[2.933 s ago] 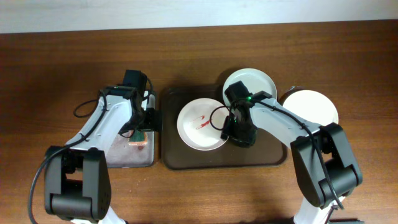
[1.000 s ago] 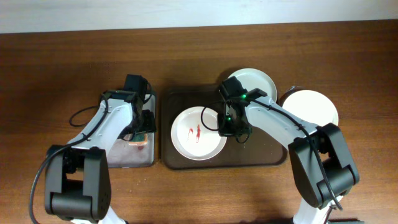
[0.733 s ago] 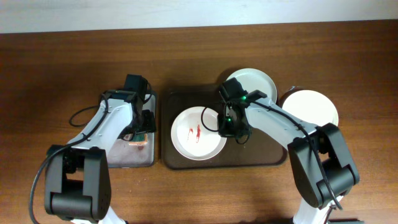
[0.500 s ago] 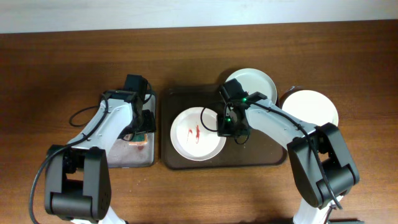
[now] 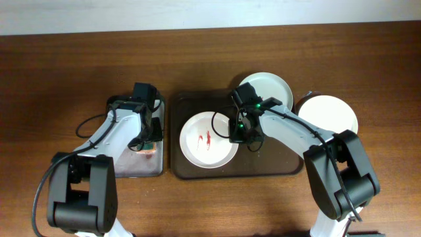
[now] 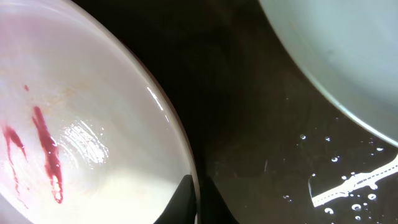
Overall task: Clean dirty plates on tray and stack at the side
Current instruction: 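Grasp the sponge with the left gripper and lift it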
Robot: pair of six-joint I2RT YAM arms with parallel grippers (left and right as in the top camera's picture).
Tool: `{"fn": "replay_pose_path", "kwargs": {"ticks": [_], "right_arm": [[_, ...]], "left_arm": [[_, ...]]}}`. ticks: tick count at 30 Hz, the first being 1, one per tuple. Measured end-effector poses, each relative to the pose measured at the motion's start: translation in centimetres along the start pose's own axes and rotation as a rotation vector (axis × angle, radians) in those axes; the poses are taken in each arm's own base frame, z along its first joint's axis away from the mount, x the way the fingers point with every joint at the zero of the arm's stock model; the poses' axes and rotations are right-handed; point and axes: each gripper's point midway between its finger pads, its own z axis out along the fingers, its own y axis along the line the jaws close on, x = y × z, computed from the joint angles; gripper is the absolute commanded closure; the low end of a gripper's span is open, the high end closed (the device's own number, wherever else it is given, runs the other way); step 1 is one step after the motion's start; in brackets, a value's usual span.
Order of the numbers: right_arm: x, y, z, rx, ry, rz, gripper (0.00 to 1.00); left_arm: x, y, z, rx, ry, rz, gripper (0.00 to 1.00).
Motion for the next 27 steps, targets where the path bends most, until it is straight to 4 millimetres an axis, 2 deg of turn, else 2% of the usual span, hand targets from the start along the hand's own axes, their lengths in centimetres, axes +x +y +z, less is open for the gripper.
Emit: {"fn": "replay_pose_path", "kwargs": {"ticks": [1,4,6,7,8,15,17,20,24,27], "right_arm": [[0.0,0.0,0.0,0.0,0.0,0.0,0.96],[0.0,0.0,0.0,0.0,0.0,0.0,0.96],[0.0,0.0,0.0,0.0,0.0,0.0,0.96],[0.0,0.0,0.0,0.0,0.0,0.0,0.96],[0.0,0.0,0.0,0.0,0.0,0.0,0.96],[0.1,-0.1,0.0,0.003,0.003,0.002,0.96],[0.2,-0.2,0.0,0.007,0.006,0.003,0.96],[0.2,-0.2,0.0,0.008,0.008,0.003,0.96],[0.2,-0.2,0.0,0.008,0.008,0.002,0.96],[0.2,-0.2,0.0,0.008,0.008,0.003,0.96]], "left_arm": [[0.0,0.0,0.0,0.0,-0.001,0.0,0.49],[-0.1,0.1,0.0,0.0,-0.002,-0.005,0.67],[-0.3,0.6,0.1,0.0,-0.005,-0.027,0.75],[-0.5,0.8,0.1,-0.001,-0.006,-0.032,0.85],[-0.5,1.2,0.2,-0.003,-0.005,-0.044,1.0],[-0.5,0.9,0.2,0.023,0.003,-0.041,1.0],[0.1,0.9,0.0,0.03,0.033,-0.019,1.0],[-0.4,0.5,-1.0,0.053,0.02,0.014,1.0],[-1.4,0.4,-3.2,0.08,-0.049,0.033,1.0],[-1.5,0.4,-3.4,0.082,-0.059,0.04,1.0]]}}
